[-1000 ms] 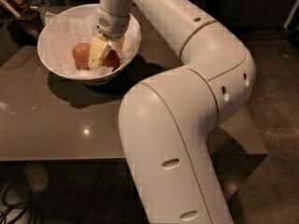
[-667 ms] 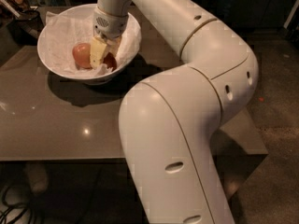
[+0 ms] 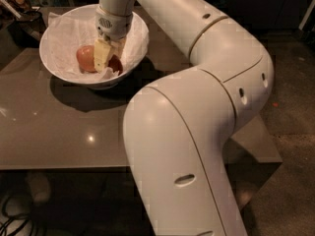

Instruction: Pick apple from white bowl

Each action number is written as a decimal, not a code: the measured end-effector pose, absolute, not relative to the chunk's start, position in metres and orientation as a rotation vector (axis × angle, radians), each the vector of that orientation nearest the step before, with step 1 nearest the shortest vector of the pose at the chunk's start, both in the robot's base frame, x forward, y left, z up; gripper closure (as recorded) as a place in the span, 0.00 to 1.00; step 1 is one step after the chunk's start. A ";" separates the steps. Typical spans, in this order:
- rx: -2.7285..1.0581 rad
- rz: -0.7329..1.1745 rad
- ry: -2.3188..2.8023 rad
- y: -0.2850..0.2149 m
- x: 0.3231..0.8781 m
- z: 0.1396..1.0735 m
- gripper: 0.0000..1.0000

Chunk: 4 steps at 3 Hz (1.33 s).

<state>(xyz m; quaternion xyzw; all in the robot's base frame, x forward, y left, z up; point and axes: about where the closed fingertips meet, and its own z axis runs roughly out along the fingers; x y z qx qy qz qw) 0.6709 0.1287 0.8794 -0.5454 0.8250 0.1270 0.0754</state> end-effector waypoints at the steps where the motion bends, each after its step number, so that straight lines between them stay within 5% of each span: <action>1: -1.621 0.378 2.455 0.133 0.675 0.880 1.00; 4: -1.632 0.421 2.318 0.130 0.668 0.924 1.00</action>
Offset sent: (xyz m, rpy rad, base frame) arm -0.0124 -0.0103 0.0549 0.0865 -0.1034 0.0244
